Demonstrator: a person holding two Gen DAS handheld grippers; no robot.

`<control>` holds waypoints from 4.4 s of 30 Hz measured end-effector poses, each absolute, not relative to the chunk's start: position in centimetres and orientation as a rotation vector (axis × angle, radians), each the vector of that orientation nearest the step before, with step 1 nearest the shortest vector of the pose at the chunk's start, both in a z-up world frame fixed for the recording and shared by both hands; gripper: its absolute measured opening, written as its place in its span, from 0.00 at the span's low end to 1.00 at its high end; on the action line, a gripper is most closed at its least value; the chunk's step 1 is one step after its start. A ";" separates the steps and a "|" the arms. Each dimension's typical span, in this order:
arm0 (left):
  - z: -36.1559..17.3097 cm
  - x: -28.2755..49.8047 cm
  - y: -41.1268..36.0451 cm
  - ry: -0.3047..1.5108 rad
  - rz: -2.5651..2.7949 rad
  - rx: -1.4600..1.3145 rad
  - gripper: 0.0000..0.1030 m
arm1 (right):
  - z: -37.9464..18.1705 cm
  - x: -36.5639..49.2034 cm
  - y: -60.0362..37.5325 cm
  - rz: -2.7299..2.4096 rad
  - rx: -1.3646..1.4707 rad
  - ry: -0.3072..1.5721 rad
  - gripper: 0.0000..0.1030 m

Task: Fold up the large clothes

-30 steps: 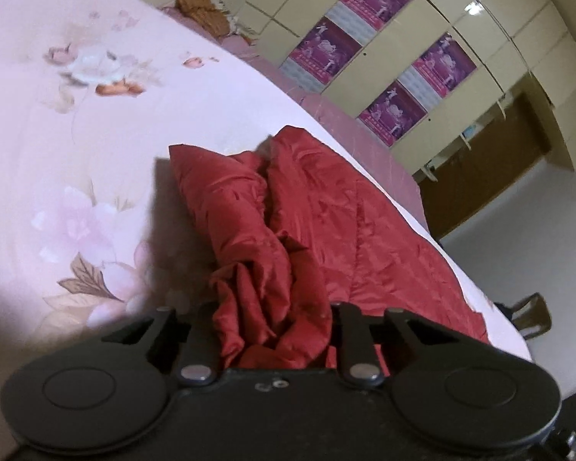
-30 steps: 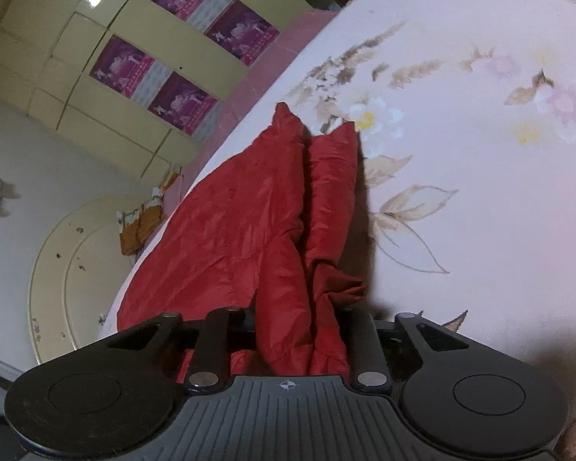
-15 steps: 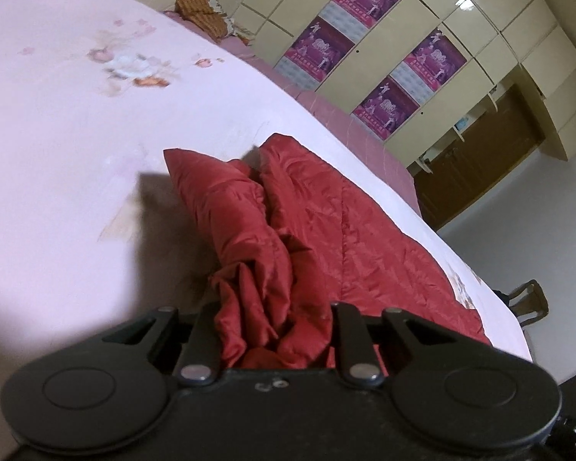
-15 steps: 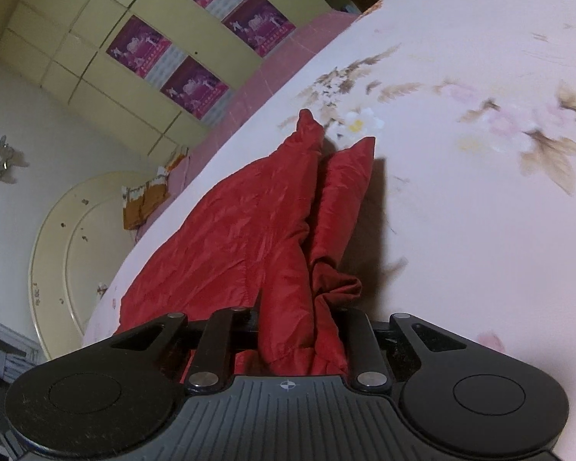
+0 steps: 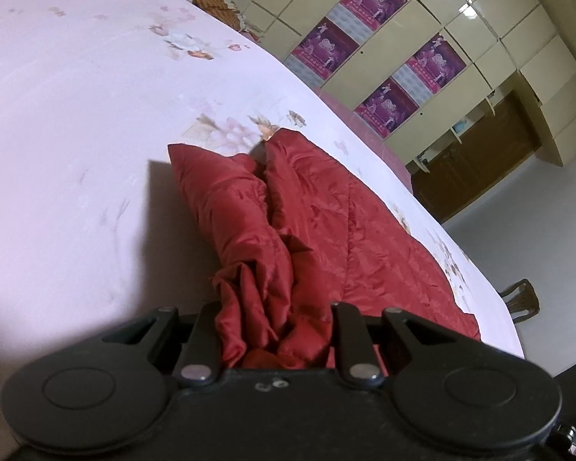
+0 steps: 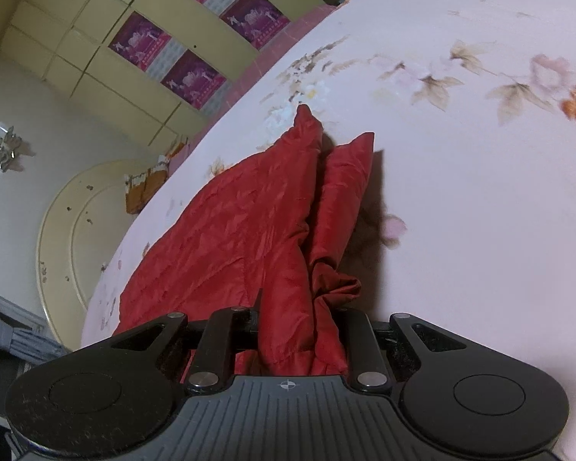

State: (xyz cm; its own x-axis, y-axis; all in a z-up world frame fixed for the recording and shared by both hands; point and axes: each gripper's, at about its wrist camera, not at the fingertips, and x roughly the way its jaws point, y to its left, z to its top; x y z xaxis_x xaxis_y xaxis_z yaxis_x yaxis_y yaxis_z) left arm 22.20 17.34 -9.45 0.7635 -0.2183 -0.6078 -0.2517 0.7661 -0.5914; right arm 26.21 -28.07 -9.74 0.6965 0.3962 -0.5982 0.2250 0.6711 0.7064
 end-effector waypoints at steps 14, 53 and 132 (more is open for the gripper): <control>-11.7 20.6 17.7 0.689 0.043 -0.665 0.39 | -12.8 24.8 -28.4 0.110 0.856 0.850 0.22; -11.2 20.0 17.6 0.634 0.053 -0.753 0.22 | -10.3 31.8 -8.3 0.357 0.233 0.905 0.08; -5.7 32.0 -0.5 0.674 -0.289 -0.322 0.41 | -1.5 28.7 -29.1 0.333 0.349 0.591 0.31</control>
